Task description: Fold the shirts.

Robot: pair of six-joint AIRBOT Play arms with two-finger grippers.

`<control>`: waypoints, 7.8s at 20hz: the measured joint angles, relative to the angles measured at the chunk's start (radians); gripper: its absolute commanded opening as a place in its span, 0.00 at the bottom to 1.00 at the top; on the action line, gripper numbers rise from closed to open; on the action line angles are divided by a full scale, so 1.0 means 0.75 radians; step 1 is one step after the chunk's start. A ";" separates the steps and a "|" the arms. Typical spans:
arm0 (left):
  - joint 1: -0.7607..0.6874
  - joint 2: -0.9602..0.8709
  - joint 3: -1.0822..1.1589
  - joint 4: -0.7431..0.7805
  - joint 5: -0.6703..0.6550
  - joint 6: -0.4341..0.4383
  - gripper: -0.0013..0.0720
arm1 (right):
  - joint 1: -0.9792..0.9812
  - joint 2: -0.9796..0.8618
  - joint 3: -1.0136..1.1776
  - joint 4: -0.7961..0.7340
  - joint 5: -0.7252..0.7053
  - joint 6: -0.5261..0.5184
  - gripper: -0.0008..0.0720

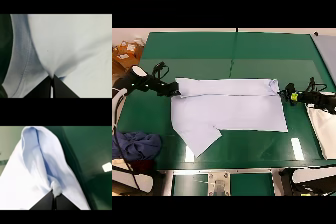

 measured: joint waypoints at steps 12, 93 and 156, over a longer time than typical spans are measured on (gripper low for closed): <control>0.000 -0.002 0.006 0.055 -0.063 -0.049 0.71 | -0.018 0.001 0.004 -0.037 0.051 0.011 0.52; -0.276 0.120 0.283 0.528 0.056 -0.384 0.85 | -0.011 -0.271 0.625 -0.471 0.552 0.057 0.97; -0.211 0.011 0.946 0.473 -0.683 -0.123 0.05 | 1.163 -0.182 0.770 -0.502 -0.153 0.643 0.77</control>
